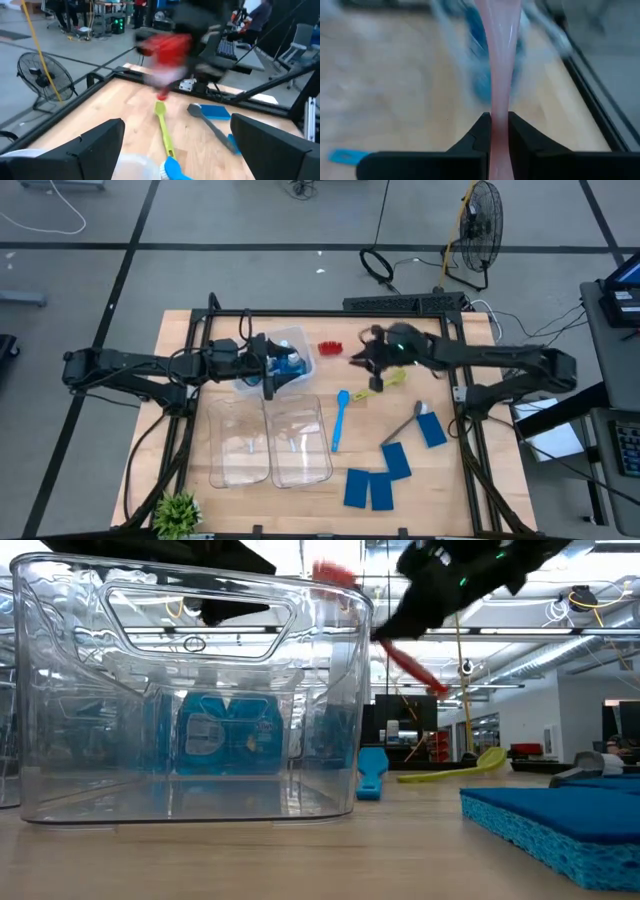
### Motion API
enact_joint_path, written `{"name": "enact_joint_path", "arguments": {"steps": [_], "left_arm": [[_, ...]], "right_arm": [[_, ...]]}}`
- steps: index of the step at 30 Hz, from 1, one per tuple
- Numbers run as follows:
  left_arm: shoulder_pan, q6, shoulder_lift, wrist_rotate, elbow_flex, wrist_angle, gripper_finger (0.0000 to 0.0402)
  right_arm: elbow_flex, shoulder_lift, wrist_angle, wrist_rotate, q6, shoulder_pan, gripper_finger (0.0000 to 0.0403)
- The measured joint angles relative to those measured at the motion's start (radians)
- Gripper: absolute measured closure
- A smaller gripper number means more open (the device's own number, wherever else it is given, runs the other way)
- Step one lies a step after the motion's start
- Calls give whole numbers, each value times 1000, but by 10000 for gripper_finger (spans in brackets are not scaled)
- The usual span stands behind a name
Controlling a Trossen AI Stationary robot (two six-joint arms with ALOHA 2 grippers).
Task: Pick & Place Kitchen Sink Supplies
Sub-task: Put the red dishwashing brush into the left transparent bin
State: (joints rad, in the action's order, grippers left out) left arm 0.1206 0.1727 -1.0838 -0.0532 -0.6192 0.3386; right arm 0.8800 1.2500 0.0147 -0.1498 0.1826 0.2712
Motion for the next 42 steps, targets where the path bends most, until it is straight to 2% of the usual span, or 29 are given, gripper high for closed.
{"name": "enact_joint_path", "arguments": {"steps": [3,9,14,17,24,27,30,32,34,40,42], "left_arm": [[-7,43,-45,5,2,44,30],[-45,46,-250,97,-13,361,36],[-91,-13,-421,144,-57,545,46],[-120,-74,-516,130,-123,554,51],[-173,-235,-717,122,-350,544,66],[-186,-285,-766,98,-428,523,72],[-187,-302,-786,51,-486,430,84],[-186,-305,-785,44,-510,355,104],[-188,-322,-785,41,-526,304,140],[-223,-356,-723,42,-531,202,324],[-233,-366,-680,36,-531,98,324]], "right_arm": [[-86,-51,-210,-10,-38,-87,376],[-217,-62,-594,-10,-43,-230,376],[-297,-62,-850,-6,-43,-291,376],[-317,-62,-902,-7,-58,-303,376],[-318,-30,-906,-6,-74,-320,376],[-318,-11,-917,-6,-79,-324,376],[-318,-8,-925,-8,-85,-326,376],[-318,-8,-923,-7,-85,-331,376],[-318,-11,-921,-9,-77,-337,376],[-318,-15,-922,-9,-70,-350,355],[-317,-16,-919,-9,-68,-352,344]]}}
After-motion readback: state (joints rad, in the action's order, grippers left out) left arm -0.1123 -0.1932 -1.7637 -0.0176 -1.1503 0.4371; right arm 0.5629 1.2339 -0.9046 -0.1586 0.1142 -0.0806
